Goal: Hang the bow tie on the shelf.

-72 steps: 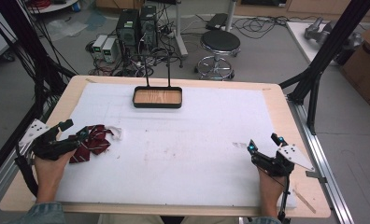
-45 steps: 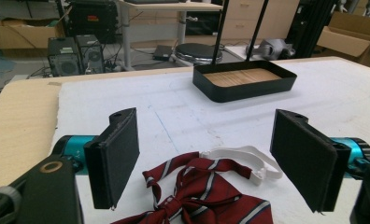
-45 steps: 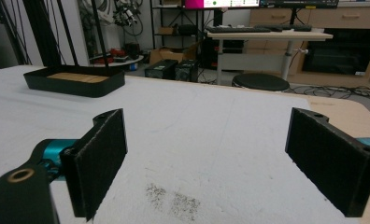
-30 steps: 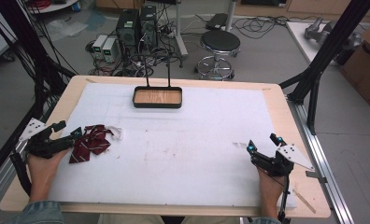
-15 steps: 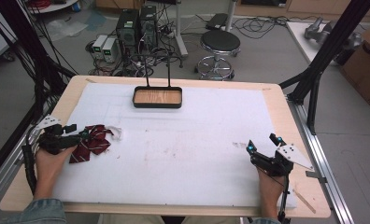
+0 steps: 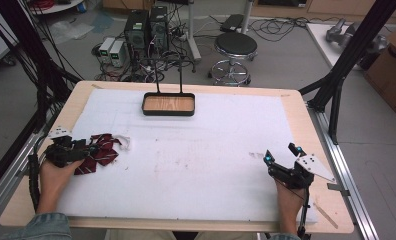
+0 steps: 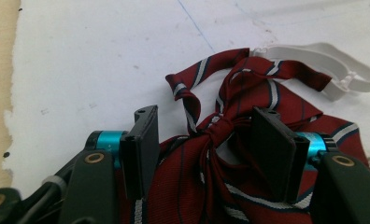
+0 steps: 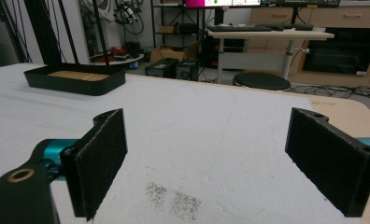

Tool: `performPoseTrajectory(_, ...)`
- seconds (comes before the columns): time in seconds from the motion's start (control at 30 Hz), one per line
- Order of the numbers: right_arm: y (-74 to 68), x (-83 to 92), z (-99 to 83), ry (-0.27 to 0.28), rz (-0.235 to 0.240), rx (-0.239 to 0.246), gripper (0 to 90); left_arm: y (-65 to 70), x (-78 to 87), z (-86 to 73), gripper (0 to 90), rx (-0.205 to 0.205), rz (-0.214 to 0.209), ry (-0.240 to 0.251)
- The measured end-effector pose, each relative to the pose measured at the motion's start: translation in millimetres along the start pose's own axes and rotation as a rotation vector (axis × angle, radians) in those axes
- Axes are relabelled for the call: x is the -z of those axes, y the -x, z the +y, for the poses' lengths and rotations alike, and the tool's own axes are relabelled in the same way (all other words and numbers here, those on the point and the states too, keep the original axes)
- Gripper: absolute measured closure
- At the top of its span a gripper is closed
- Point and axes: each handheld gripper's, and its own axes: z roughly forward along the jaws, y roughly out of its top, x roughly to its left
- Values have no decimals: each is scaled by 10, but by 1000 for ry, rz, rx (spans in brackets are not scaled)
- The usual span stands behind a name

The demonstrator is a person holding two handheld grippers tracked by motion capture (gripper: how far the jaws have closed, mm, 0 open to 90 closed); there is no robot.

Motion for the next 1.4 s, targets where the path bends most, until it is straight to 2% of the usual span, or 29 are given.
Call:
performPoseTrajectory(0.13, -1, -1, -1, -2, -1, 1, 119, 7, -9, -8, 456, -13, 2, -7)
performPoseTrajectory(0.17, 1, 0, 0, -1, -1, 3, 119, 8, -10, -9, 497, -21, 2, -11)
performPoseTrajectory(0.3, 1, -1, -1, -1, -2, 3, 119, 25, -12, -12, 541, -36, 12, -12)
performPoseTrajectory(0.33, -2, 0, -1, -2, -2, 1, 120, 33, -13, -13, 583, -43, 19, -11)
performPoseTrajectory(0.5, 0, -1, -1, -2, -3, 3, 119, 57, -10, -17, 677, -69, 21, -10)
performPoseTrajectory(0.67, 6, -1, -1, -1, -3, 3, 119, 121, 3, -11, 723, -152, 51, -9)
performPoseTrajectory(0.7, 5, 0, -1, -2, -3, 0, 119, 150, 16, 0, 730, -186, 62, -1)
performPoseTrajectory(0.73, 6, 0, -2, -2, -2, -1, 119, 169, 27, 8, 732, -202, 68, 9)
performPoseTrajectory(0.97, 6, -5, -3, -3, -2, -3, 119, 251, 82, 65, 739, -244, 55, 64)
performPoseTrajectory(1.17, 7, -7, -3, -4, -2, -5, 119, 336, 170, 146, 740, -281, 24, 144)
performPoseTrajectory(1.23, 8, -7, -3, -3, -2, -6, 119, 398, 225, 216, 744, -289, 2, 185)
performPoseTrajectory(1.3, 14, -8, -3, -1, -2, -4, 120, 416, 237, 235, 743, -289, -3, 192)
performPoseTrajectory(1.4, 19, -5, -4, 0, -3, -8, 119, 498, 282, 319, 743, -310, -25, 227)
